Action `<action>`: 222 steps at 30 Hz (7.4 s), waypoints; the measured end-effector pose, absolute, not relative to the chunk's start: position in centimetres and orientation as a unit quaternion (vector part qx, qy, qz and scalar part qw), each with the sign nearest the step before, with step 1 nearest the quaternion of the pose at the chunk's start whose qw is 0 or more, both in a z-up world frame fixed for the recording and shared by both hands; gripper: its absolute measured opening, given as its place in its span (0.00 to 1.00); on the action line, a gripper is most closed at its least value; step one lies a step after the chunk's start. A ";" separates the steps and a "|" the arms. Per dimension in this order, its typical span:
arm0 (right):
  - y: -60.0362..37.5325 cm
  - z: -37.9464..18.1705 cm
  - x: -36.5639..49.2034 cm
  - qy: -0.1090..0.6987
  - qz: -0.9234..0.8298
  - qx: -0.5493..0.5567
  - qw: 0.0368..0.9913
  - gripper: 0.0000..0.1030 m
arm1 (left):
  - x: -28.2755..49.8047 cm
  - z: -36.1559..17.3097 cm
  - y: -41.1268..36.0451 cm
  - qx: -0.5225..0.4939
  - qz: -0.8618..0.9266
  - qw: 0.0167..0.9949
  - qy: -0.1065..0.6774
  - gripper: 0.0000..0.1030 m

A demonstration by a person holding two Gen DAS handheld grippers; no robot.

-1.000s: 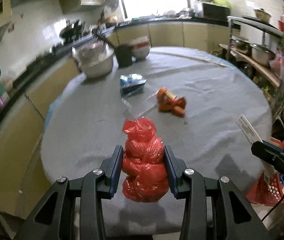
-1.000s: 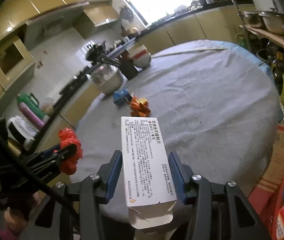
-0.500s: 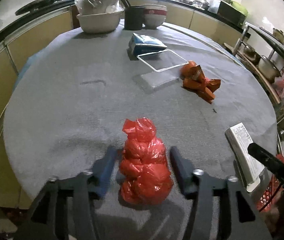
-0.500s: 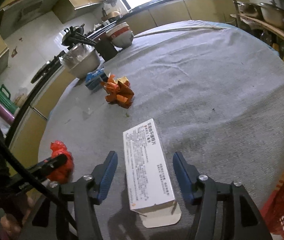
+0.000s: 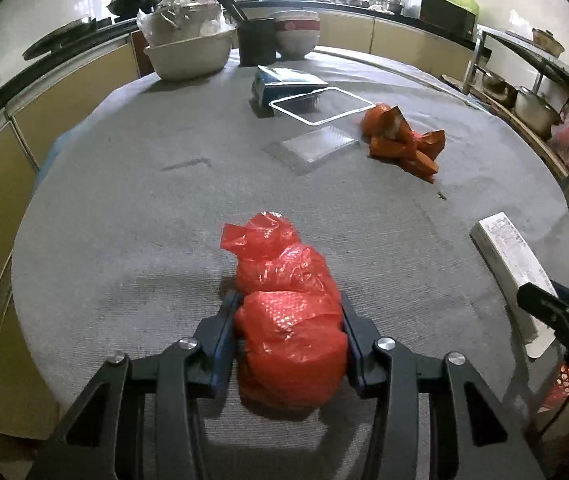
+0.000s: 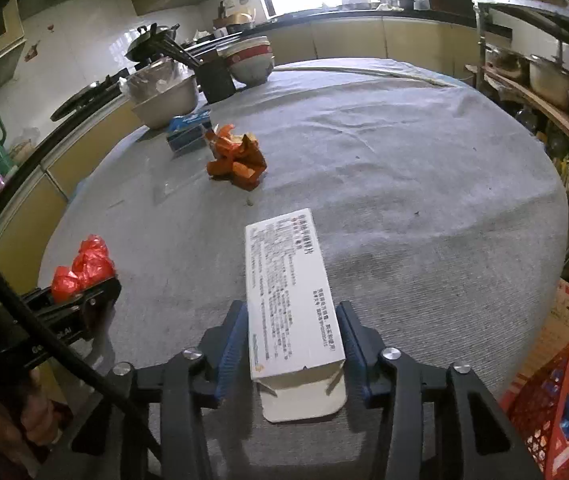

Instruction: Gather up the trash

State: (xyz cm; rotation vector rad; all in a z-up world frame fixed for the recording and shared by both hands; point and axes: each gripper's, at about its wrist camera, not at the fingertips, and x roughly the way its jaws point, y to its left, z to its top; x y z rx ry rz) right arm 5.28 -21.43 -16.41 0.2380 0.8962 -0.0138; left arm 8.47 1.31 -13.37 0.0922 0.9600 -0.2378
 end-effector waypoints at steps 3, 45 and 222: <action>-21.4 -16.5 5.2 0.433 -0.011 0.114 0.894 0.46 | 8.4 -13.6 1.1 0.054 -0.114 0.879 0.459 0.46; -23.2 -16.6 5.3 0.441 0.039 0.166 0.881 0.47 | 12.3 -13.9 -0.7 0.068 -0.101 0.836 0.534 0.46; -51.2 -12.5 -24.7 0.244 -0.259 0.467 0.810 0.57 | -9.0 -5.9 -37.8 0.279 -0.526 0.683 0.423 0.50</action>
